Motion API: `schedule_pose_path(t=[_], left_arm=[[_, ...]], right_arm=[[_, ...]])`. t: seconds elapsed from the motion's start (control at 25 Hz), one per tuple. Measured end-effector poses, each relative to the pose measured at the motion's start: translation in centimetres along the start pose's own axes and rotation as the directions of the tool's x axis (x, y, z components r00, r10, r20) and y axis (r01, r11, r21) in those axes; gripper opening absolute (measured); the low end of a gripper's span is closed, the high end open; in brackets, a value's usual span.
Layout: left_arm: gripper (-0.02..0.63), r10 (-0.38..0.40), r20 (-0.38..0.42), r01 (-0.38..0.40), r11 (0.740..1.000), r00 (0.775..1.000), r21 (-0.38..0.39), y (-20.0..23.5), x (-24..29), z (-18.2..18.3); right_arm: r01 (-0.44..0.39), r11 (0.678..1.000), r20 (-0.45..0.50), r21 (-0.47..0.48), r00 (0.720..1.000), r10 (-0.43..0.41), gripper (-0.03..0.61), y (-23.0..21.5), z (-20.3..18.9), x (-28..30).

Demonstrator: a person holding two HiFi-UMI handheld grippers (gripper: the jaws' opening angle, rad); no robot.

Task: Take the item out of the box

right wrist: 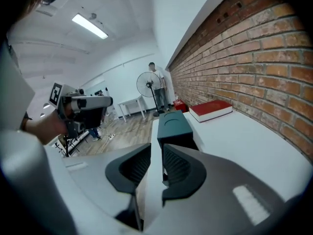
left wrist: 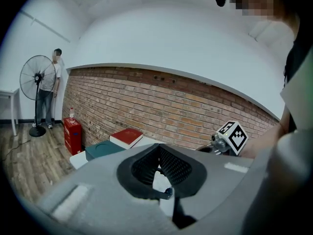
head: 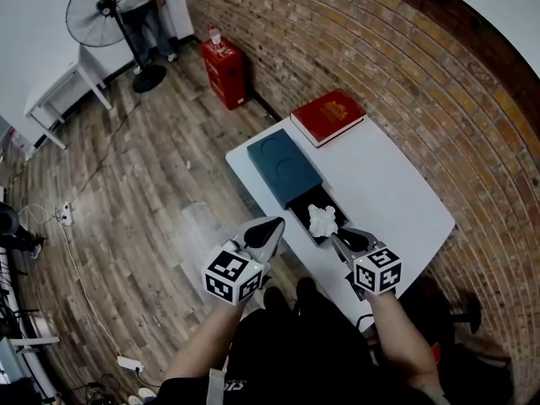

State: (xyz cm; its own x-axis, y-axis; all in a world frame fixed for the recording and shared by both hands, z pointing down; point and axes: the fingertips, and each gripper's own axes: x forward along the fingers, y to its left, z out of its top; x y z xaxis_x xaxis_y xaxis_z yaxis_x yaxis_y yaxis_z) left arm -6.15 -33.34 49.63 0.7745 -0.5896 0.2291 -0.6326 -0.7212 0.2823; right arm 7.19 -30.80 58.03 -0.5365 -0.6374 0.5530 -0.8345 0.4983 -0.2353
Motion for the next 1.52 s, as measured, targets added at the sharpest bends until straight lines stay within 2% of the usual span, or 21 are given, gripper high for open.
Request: schedule_pose_path(t=[0.2,0.36,0.68,1.04,1.2,1.36,1.52], left_arm=[[0.002,-0.036,-0.019,0.035,0.999,0.999,-0.027,0.2,1.5,-1.4],[0.002,-0.045,-0.039,0.044,0.998,0.998,-0.044,0.7,3.0,-2.6],[0.002,-0.064,-0.061,0.06,0.996,0.996,-0.066,1.1,5.4,-4.1],[0.002,-0.047,-0.056,0.042,0.995,0.997,-0.092,2.4,5.8,-4.6],[0.002,-0.037,-0.056,0.031,0.994,0.998,-0.101,2.9,5.5,-4.6],[0.002,-0.028,-0.051,0.022,0.994,0.998,-0.107,3.4,5.3,-4.6],[0.002,-0.019,-0.043,0.014,0.994,0.999,-0.108,3.9,5.3,-4.4]], right_arm=[[0.048,0.999,-0.101,-0.005,0.994,-0.048,0.109,-2.3,-2.4,2.7],[0.055,0.998,-0.162,-0.011,0.985,-0.056,0.134,-3.7,-3.8,4.9],[0.077,0.996,-0.298,-0.04,0.951,-0.086,0.172,-6.5,-7.0,7.9],[0.089,0.993,-0.444,-0.073,0.889,-0.113,0.218,-8.3,-9.5,9.7],[0.087,0.991,-0.521,-0.1,0.844,-0.127,0.227,-8.9,-9.9,10.4],[0.067,0.991,-0.585,-0.119,0.801,-0.124,0.216,-9.2,-10.3,10.9],[0.044,0.989,-0.616,-0.139,0.778,-0.121,0.188,-9.6,-10.6,10.9]])
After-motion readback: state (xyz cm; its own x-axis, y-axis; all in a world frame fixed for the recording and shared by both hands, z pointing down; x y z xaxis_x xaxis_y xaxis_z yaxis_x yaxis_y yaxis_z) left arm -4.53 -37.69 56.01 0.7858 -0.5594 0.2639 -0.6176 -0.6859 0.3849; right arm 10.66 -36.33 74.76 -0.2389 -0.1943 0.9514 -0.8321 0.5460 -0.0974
